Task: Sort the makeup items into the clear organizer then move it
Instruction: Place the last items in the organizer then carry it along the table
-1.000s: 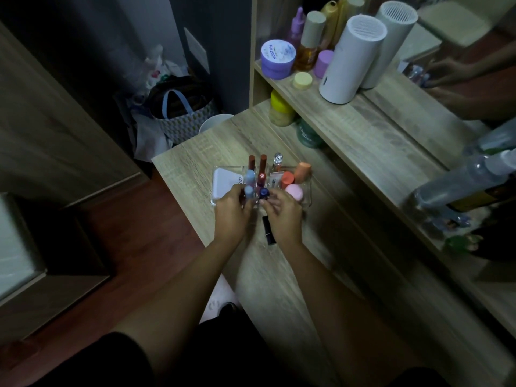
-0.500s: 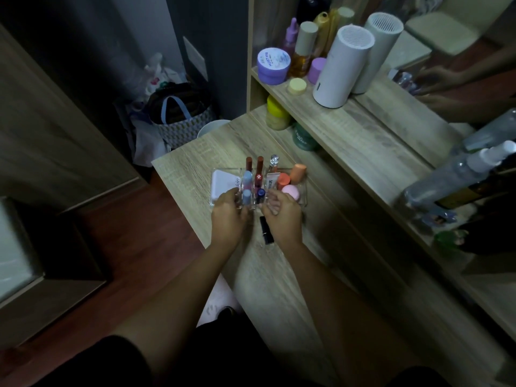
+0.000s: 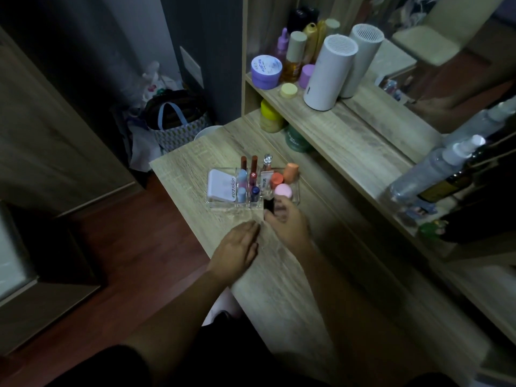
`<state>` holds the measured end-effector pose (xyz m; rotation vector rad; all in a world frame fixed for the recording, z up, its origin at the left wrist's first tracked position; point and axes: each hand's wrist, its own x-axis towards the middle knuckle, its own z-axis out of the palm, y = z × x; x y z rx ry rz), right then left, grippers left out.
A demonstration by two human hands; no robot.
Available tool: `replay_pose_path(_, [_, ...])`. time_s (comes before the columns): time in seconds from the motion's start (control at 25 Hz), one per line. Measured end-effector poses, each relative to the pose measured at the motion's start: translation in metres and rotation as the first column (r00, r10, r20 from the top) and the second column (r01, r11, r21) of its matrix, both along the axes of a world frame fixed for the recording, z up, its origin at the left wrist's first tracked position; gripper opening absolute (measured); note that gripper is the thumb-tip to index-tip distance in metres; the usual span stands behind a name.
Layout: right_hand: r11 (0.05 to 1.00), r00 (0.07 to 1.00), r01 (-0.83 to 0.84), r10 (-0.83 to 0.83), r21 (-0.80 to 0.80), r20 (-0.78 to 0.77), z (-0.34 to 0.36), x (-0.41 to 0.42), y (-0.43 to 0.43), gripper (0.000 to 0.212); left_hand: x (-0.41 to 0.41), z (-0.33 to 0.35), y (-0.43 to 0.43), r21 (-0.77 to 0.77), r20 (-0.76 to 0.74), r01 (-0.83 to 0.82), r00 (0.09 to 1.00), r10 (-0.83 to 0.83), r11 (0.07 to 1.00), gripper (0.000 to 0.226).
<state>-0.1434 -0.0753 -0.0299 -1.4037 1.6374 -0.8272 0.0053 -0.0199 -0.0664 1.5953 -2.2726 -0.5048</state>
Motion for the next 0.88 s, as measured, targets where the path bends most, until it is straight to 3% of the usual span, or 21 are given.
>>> replay_pose_path(0.08, [0.999,0.997,0.017,-0.014,-0.037,0.077,0.01,-0.005,-0.011,0.031,0.001,-0.003,-0.004,0.013,0.104,0.108,0.989,-0.109,0.994,0.052])
replay_pose_path(0.28, [0.997,0.994,0.024,-0.015,-0.079,0.104,0.013,-0.009,-0.032,0.033,0.006,-0.008,-0.009,0.046,0.206,0.19,0.959,-0.196,0.981,0.057])
replay_pose_path(0.48, [0.998,0.994,-0.018,0.024,-0.059,0.103,0.003,-0.005,-0.037,0.036,0.006,-0.011,-0.009,0.054,0.191,0.186,0.963,-0.193,0.981,0.058])
replay_pose_path(0.68, [0.998,0.999,-0.026,0.028,-0.052,0.04,-0.007,-0.002,-0.033,0.04,0.007,-0.012,-0.009,0.038,0.195,0.192,0.961,-0.196,0.981,0.059])
replay_pose_path(0.88, [0.991,0.992,-0.039,0.023,-0.128,-0.124,-0.011,0.002,-0.033,0.032,0.007,-0.014,-0.009,0.058,0.189,0.192,0.962,-0.199,0.98,0.059])
